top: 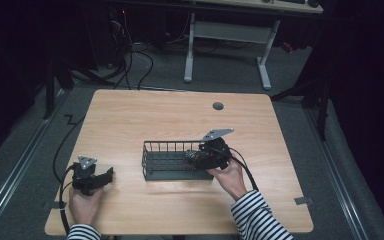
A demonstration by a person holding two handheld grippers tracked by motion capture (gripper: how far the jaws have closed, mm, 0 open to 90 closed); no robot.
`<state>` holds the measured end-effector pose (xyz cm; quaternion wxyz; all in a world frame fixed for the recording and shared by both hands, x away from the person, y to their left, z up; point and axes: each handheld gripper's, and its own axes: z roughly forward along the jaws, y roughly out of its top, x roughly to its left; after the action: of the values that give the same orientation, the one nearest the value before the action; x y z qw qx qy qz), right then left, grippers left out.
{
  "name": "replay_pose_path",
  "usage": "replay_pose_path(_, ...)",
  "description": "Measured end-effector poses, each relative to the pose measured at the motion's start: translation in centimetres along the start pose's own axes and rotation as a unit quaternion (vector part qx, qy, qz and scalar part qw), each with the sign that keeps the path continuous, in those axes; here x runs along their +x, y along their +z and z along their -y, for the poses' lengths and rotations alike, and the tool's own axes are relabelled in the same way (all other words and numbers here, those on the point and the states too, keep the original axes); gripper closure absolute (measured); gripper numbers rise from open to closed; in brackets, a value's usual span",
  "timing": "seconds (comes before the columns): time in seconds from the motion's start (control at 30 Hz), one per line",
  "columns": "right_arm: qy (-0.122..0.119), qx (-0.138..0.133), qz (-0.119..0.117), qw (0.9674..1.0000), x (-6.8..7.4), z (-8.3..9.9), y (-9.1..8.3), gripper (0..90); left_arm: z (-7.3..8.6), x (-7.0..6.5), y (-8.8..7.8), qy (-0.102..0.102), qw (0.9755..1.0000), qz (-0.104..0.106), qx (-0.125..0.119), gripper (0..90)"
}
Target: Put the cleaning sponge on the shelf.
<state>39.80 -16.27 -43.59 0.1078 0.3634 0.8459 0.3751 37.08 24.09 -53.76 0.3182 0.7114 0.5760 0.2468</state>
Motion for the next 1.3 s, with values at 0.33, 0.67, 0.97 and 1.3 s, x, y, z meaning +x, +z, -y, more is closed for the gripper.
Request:
replay_pose_path(0.33, 0.019, -0.044, 0.012, 0.9988, -0.9, 0.1, -2.4, 31.6, 0.0, 0.0, 0.0, 0.001, 1.0, 0.0, 0.0, 24.7)
replay_pose_path(0.67, 0.043, -0.069, 0.037, 0.996, -2.6, 1.1, -5.3, 35.7, 0.0, 0.0, 0.0, 0.0, 1.0, 0.0, 0.0, 24.8)
replay_pose_path(0.97, 0.078, -0.08, 0.064, 0.9916, -4.5, 3.4, -7.6, 38.2, 0.0, 0.0, 0.0, 0.0, 1.0, 0.0, 0.0, 24.8)
replay_pose_path(1.3, 0.116, -0.095, 0.083, 0.9852, -6.2, 6.4, -9.5, 39.1, 0.0, 0.0, 0.0, 0.0, 1.0, 0.0, 0.0, 24.8)
